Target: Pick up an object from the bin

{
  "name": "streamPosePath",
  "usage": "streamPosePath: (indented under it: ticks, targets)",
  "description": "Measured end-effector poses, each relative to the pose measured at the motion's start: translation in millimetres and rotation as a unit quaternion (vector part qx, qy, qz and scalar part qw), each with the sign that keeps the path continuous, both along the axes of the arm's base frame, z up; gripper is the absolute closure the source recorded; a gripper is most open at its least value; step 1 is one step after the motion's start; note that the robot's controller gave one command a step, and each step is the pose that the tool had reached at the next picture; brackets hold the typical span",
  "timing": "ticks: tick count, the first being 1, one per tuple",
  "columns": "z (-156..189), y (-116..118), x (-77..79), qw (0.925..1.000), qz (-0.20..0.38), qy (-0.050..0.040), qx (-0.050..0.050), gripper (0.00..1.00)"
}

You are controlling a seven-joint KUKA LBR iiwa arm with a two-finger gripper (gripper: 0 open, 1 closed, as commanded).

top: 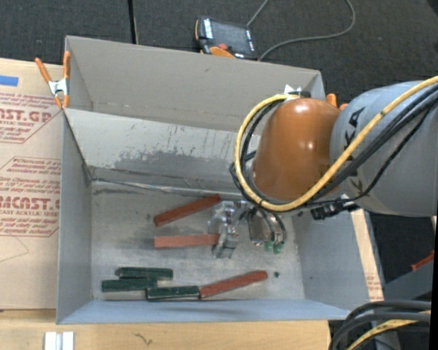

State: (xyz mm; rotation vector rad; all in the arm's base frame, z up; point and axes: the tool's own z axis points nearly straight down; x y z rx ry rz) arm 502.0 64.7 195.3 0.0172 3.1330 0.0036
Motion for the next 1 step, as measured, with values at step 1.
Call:
streamPosePath:
  ticks: [1]
  targets:
    - [70.5,7.4,25.3,0.9995,-0.033,-0.0016,0.000,1.00]
